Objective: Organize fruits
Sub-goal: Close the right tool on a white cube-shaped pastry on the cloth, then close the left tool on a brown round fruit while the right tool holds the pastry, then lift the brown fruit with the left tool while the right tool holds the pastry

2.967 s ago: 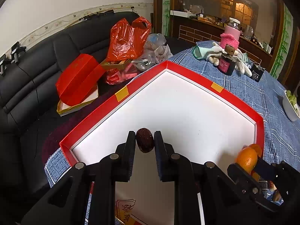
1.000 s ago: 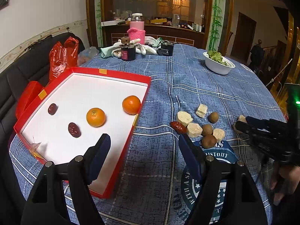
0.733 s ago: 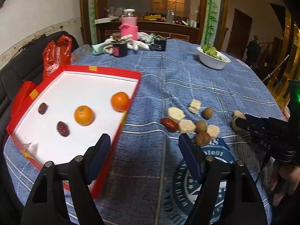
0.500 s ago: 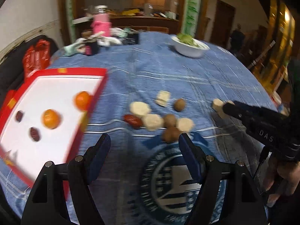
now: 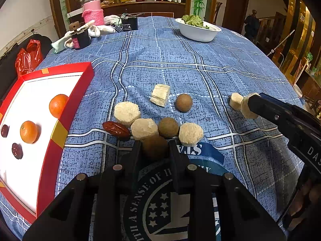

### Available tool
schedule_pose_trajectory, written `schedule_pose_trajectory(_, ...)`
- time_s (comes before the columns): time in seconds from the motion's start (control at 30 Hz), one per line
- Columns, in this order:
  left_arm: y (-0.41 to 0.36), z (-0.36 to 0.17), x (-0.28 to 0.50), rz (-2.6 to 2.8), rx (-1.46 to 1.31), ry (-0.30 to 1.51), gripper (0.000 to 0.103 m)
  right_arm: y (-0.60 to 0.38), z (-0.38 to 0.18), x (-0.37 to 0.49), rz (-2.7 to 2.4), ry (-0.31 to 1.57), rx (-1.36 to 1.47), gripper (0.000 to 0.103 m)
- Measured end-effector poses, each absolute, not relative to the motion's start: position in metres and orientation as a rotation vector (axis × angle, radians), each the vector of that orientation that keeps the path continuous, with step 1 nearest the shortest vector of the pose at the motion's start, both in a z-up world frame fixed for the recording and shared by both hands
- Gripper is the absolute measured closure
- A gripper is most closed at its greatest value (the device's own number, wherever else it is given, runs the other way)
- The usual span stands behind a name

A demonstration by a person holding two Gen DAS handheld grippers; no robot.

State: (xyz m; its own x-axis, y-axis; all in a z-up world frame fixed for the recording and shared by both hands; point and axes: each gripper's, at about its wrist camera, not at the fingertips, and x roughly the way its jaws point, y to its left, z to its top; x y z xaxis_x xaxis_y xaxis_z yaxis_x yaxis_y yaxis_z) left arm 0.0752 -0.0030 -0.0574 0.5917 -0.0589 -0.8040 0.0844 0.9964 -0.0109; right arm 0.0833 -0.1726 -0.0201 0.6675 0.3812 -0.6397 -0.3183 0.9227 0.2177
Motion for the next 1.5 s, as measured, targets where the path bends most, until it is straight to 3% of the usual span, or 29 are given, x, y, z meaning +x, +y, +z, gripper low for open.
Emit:
schedule_pose_trajectory(0.6,0.013,-0.04,0.052,0.03,-0.011,0.792,0.079,-0.172,-0.02,0.08,0.358,0.712,0.074,0.074)
schedule_pose_trajectory(1.5,0.016,-0.046,0.054,0.08,0.003,0.821,0.079,-0.173,-0.019,0.078,0.349,0.703,0.069,0.074)
